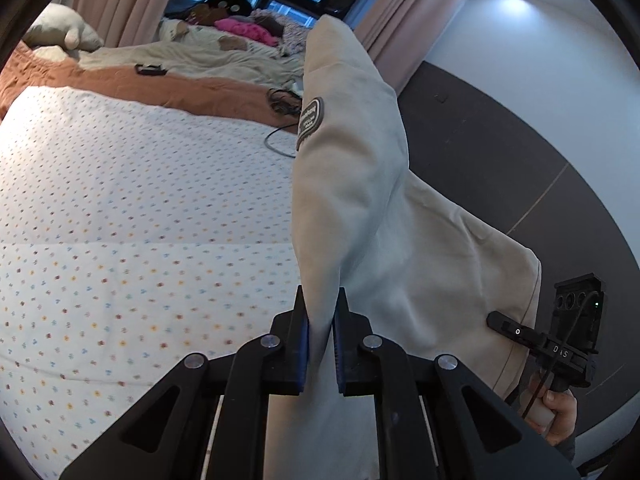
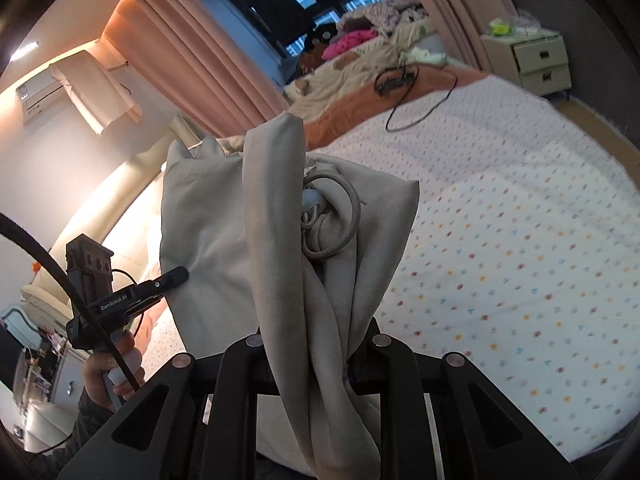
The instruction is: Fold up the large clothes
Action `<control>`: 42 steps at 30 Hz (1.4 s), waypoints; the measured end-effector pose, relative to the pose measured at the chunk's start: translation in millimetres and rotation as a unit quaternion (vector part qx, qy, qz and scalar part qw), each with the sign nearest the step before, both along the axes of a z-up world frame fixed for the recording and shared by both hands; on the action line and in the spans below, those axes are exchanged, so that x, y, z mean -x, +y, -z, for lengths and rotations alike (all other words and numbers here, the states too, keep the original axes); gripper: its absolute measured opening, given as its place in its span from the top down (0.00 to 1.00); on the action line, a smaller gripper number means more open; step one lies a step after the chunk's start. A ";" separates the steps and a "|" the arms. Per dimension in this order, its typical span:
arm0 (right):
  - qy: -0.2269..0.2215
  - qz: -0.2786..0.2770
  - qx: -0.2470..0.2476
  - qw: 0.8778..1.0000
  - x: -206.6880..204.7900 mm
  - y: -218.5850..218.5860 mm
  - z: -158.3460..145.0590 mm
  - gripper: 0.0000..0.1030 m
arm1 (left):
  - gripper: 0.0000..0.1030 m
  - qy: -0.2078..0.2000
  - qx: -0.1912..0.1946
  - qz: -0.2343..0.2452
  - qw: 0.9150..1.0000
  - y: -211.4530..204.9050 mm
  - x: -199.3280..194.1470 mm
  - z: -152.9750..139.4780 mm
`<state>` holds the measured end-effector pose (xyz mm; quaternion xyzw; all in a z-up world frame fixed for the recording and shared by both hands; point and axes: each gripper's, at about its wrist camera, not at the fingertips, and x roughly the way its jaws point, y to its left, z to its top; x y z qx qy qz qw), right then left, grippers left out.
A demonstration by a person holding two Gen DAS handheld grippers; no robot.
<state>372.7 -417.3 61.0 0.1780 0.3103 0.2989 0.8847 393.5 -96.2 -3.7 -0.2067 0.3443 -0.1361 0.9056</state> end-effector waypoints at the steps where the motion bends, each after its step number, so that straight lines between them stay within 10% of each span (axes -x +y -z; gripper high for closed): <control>1: -0.007 0.007 0.004 1.000 8.7 -7.8 -6.8 0.85 | 0.89 -0.006 0.004 0.005 1.000 -8.8 3.0 -4.4; 21: -0.043 0.133 0.047 0.989 116.8 -124.9 -84.1 0.85 | 0.89 -0.033 0.024 0.126 0.991 -189.8 -8.2 -64.1; 42: 0.071 0.196 0.114 0.971 30.5 -103.2 -84.5 0.85 | 0.89 0.083 0.046 0.208 0.974 -287.4 -88.6 -9.1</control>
